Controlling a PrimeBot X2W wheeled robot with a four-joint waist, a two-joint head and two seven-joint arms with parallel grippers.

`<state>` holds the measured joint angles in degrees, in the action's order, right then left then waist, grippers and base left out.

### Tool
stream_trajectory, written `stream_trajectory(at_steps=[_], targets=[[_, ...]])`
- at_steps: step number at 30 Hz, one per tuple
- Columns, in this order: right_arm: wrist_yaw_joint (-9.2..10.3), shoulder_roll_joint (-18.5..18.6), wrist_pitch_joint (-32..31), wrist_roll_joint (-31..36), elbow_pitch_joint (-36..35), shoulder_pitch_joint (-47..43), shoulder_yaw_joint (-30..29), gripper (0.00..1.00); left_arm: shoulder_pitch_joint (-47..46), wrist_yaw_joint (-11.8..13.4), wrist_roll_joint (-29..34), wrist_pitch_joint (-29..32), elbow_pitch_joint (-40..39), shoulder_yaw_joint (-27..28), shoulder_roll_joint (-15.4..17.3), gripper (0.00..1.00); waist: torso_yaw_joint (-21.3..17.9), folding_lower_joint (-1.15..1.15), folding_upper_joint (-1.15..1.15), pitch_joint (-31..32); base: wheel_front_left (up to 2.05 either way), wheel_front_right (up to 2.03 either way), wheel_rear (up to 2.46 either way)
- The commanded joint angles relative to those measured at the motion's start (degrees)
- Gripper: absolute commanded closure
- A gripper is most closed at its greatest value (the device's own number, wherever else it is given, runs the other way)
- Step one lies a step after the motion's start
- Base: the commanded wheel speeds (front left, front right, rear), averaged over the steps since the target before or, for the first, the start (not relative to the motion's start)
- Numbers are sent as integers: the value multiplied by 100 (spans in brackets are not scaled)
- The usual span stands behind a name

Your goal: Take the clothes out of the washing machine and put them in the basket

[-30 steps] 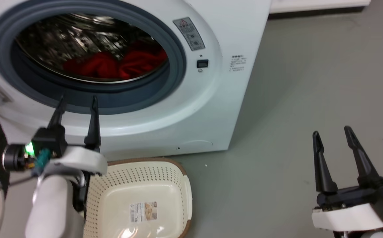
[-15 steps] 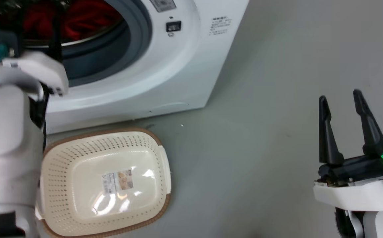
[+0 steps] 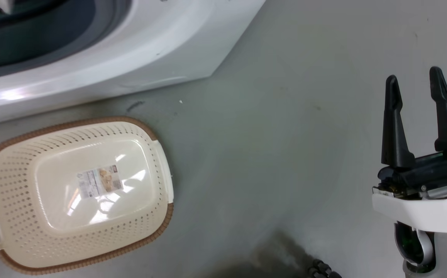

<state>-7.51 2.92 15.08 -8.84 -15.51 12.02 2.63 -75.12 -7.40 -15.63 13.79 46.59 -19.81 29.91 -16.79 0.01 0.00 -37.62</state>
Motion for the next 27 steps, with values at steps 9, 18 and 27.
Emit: stream_trajectory(at_steps=[9,18,27], targets=[[4,-6,13,-229,-246,261,181,0,-1108,1,-971,1903,-169,-917,499,0,-333,-1,0,-792,0,0,0],[4,-6,13,-393,-369,370,334,0,-1907,35,-1265,3499,-61,-1237,677,0,-533,-1,0,-1247,0,0,0],[4,-6,13,-493,-397,433,388,0,-2061,145,-1152,4056,-89,-1442,716,0,-638,-1,0,-1538,0,0,0]])
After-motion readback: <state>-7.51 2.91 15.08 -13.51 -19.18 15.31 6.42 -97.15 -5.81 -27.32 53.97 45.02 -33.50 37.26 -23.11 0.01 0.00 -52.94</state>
